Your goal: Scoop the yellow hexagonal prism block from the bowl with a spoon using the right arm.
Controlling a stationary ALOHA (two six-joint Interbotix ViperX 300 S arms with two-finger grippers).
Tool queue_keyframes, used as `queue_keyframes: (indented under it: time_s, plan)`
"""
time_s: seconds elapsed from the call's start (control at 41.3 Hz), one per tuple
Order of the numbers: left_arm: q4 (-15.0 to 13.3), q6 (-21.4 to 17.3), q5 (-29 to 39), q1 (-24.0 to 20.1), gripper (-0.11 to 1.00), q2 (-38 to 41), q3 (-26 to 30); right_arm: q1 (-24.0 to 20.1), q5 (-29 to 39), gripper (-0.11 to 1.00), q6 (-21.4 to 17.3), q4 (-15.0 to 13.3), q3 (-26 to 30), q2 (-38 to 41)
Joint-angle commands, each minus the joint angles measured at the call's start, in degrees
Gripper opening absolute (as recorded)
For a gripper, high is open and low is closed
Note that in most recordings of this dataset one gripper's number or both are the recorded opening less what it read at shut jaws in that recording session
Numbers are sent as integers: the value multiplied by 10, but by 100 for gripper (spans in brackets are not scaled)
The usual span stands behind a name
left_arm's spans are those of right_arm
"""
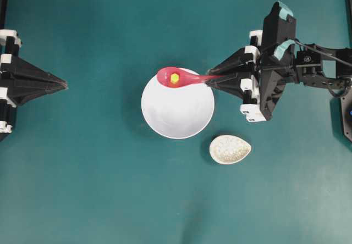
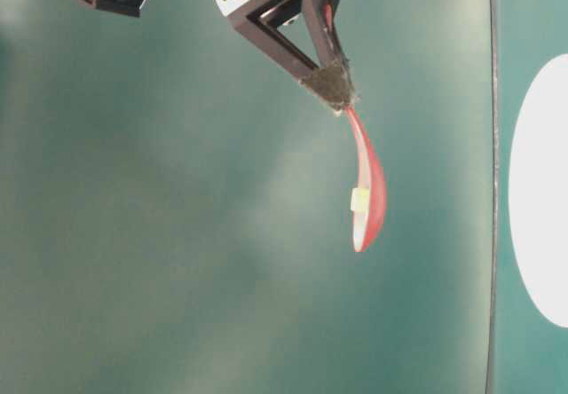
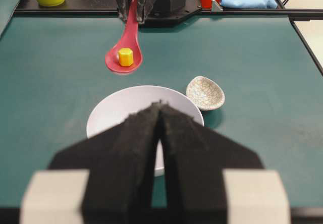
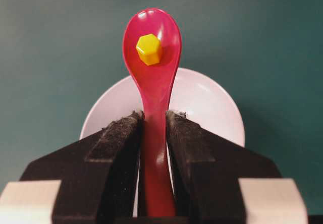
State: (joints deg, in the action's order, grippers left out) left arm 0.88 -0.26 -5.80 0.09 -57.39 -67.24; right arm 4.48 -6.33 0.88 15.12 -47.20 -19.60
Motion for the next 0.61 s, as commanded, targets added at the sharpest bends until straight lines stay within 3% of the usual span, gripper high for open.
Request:
queue_keyframes:
  time_s: [0.0, 0.581]
  plan:
    - [2, -1, -4, 0, 0, 3, 15, -1, -3, 23, 1, -1, 10, -5]
    - [2, -1, -5, 0, 0, 3, 16, -1, 3, 23, 1, -2, 9, -5]
